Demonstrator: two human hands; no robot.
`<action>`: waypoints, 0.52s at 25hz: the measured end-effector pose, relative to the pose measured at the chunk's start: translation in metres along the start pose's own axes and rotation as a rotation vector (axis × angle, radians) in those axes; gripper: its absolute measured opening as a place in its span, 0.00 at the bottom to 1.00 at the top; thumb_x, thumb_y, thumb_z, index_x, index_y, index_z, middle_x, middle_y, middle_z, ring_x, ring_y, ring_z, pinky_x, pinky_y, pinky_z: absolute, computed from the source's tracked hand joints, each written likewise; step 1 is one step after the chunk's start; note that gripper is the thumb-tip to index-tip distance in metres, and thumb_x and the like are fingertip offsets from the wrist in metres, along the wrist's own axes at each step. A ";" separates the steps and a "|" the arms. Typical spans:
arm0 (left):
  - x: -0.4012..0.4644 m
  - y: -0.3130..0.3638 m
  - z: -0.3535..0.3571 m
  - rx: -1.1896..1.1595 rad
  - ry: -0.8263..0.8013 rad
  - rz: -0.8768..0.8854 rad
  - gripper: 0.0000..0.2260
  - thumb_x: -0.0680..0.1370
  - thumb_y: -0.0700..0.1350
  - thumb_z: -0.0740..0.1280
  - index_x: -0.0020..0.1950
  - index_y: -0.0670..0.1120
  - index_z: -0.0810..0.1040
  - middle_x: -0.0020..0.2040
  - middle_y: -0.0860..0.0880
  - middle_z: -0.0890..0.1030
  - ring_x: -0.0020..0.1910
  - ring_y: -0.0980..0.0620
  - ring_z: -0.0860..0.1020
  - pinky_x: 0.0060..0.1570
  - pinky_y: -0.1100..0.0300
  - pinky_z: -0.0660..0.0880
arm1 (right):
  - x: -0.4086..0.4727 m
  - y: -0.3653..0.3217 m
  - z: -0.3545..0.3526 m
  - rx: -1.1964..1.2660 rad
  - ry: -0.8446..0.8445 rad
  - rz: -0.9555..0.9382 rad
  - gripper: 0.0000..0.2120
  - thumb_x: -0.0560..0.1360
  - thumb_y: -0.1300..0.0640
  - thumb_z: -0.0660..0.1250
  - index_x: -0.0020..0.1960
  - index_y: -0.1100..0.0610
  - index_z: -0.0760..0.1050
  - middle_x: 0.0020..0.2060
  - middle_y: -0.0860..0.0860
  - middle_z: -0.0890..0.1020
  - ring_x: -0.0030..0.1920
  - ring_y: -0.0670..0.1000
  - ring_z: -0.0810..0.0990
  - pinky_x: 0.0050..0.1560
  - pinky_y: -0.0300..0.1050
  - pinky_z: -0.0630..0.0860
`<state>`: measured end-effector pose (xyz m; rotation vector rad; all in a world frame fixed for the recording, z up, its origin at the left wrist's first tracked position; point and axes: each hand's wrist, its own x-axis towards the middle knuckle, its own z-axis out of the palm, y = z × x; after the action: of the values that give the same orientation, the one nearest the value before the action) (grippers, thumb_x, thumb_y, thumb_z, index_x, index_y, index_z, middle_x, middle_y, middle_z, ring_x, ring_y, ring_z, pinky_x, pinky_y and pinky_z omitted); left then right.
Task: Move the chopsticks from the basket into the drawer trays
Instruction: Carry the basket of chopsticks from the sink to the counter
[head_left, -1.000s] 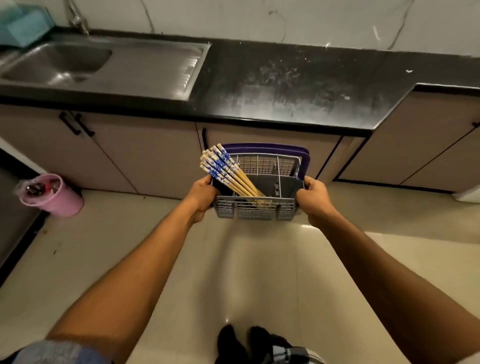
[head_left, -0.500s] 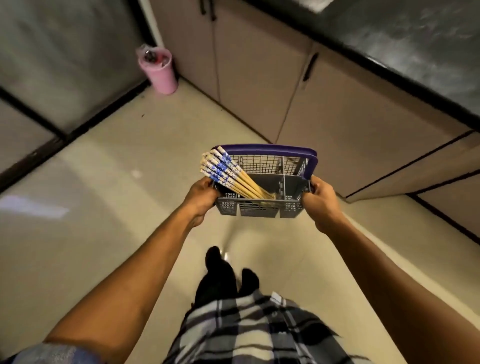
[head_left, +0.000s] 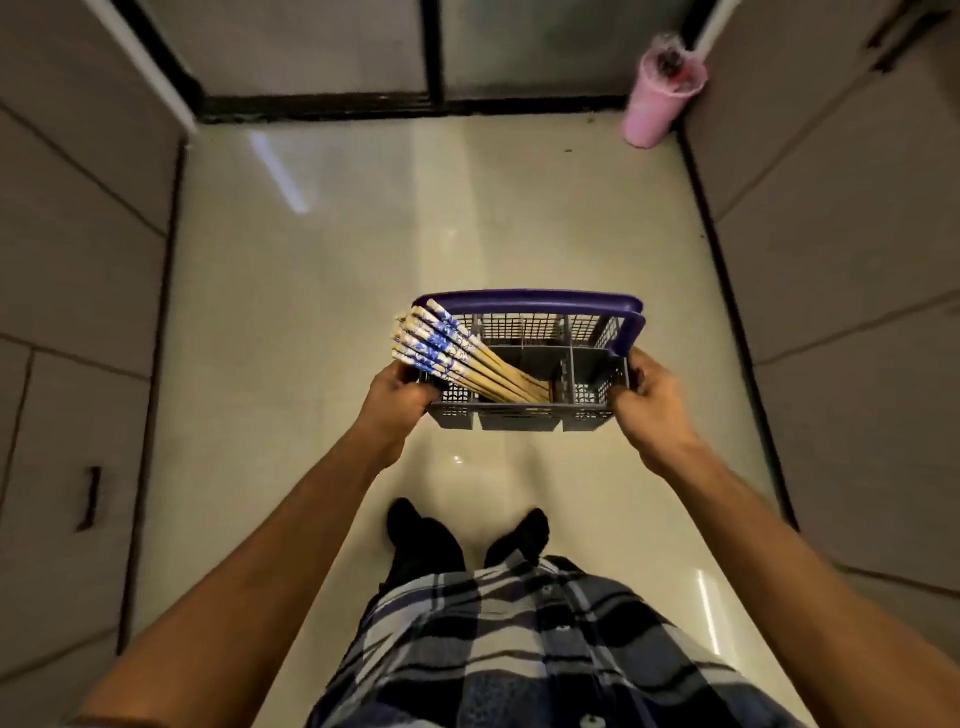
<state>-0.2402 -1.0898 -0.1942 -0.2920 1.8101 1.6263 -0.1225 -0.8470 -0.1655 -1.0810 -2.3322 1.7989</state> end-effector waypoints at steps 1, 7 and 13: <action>-0.003 -0.005 -0.028 -0.048 0.052 0.003 0.16 0.72 0.24 0.61 0.55 0.37 0.79 0.48 0.44 0.83 0.45 0.48 0.81 0.44 0.55 0.81 | 0.005 -0.013 0.027 -0.027 -0.058 -0.010 0.23 0.75 0.68 0.64 0.58 0.42 0.77 0.45 0.36 0.85 0.48 0.38 0.83 0.38 0.33 0.79; -0.032 -0.033 -0.185 -0.294 0.294 0.016 0.16 0.76 0.27 0.61 0.62 0.36 0.77 0.55 0.42 0.83 0.52 0.46 0.82 0.46 0.57 0.80 | 0.019 -0.085 0.190 -0.182 -0.342 -0.080 0.25 0.73 0.71 0.62 0.56 0.43 0.79 0.49 0.44 0.85 0.49 0.45 0.83 0.42 0.41 0.78; -0.066 -0.035 -0.316 -0.446 0.574 0.055 0.12 0.76 0.27 0.61 0.56 0.37 0.77 0.49 0.44 0.83 0.48 0.48 0.81 0.41 0.62 0.78 | 0.020 -0.161 0.354 -0.257 -0.631 -0.190 0.28 0.72 0.74 0.60 0.59 0.45 0.78 0.49 0.44 0.86 0.50 0.45 0.84 0.41 0.37 0.79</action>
<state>-0.2754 -1.4129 -0.1845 -1.0022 1.8284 2.1314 -0.3611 -1.1551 -0.1568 -0.2827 -2.9431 2.0202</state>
